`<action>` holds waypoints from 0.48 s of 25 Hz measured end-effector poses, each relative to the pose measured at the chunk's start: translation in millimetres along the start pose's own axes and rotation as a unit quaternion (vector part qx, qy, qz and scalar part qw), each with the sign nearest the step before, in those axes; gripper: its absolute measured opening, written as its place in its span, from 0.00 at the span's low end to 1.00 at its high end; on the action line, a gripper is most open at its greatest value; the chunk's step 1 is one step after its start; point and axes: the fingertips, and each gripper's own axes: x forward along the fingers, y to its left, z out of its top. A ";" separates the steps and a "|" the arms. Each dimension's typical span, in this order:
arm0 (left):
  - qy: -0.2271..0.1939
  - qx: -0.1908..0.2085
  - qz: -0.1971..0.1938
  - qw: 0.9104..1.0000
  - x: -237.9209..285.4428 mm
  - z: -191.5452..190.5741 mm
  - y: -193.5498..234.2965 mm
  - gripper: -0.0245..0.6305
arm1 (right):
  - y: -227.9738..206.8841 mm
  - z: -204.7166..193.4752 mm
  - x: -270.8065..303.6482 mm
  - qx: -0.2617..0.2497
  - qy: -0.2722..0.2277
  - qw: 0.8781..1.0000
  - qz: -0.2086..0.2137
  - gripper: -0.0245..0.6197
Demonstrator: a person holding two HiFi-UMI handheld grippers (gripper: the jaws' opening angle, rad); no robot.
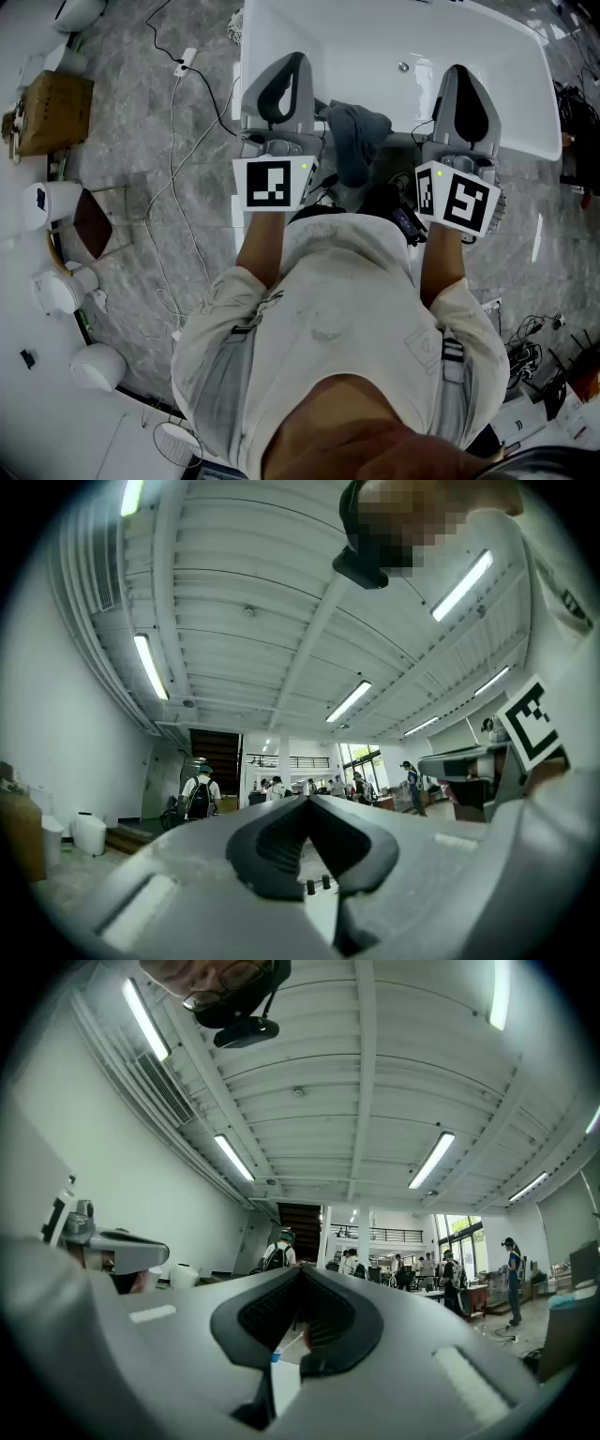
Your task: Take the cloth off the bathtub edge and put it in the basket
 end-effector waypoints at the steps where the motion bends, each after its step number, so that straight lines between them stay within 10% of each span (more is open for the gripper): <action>1: -0.002 -0.001 0.000 1.000 0.1 0.8 0.7 0.04 | 0.6 0.7 0.6 0.000 0.000 1.000 0.000 0.04; 12: 0.005 0.001 0.003 1.000 -0.5 -5.8 2.9 0.04 | 3.8 -7.6 3.3 0.002 0.008 1.000 0.004 0.04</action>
